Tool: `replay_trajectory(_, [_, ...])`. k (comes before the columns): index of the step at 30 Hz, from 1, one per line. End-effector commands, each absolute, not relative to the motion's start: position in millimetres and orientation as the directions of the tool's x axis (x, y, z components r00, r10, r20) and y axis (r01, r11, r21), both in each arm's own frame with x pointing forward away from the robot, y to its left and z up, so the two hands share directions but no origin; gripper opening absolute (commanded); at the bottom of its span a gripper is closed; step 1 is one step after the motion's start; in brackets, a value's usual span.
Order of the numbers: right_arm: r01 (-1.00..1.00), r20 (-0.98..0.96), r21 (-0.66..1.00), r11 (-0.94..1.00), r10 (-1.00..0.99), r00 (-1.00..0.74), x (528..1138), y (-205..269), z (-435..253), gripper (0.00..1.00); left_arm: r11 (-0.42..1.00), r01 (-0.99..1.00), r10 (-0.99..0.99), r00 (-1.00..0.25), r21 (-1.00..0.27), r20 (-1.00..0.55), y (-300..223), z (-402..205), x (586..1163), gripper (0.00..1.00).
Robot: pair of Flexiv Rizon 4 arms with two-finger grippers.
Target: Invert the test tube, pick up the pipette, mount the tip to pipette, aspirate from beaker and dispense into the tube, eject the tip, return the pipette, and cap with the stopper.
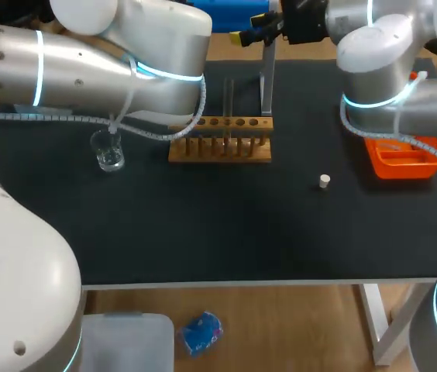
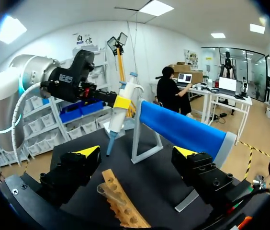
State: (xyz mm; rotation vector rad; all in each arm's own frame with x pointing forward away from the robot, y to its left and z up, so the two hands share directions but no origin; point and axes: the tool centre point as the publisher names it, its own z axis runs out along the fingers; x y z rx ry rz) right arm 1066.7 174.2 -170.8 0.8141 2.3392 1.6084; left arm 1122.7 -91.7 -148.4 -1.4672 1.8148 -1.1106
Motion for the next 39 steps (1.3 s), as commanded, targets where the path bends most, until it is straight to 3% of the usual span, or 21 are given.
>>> replay_trajectory(1, [0.351,0.141,0.898,0.267,0.580,-0.802,1073,182,-175,1.00,0.067,-0.505,-0.969,-0.238,-0.860,0.064,-90,-152,1121,0.00])
replay_trajectory(10, [0.360,0.148,0.898,0.252,0.598,-0.788,1089,187,-177,1.00,0.075,-0.517,-0.975,-0.216,-0.852,0.045,-93,-160,1124,0.00])
replay_trajectory(25, [0.362,0.146,0.897,0.254,0.603,-0.784,1091,187,-176,1.00,0.031,-0.555,-0.998,-0.067,-0.831,0.007,-81,-169,1150,0.00])
replay_trajectory(39, [0.362,0.146,0.897,0.254,0.603,-0.784,1091,187,-176,1.00,0.053,-0.582,-0.999,-0.037,-0.812,-0.038,-74,-173,1168,0.00])
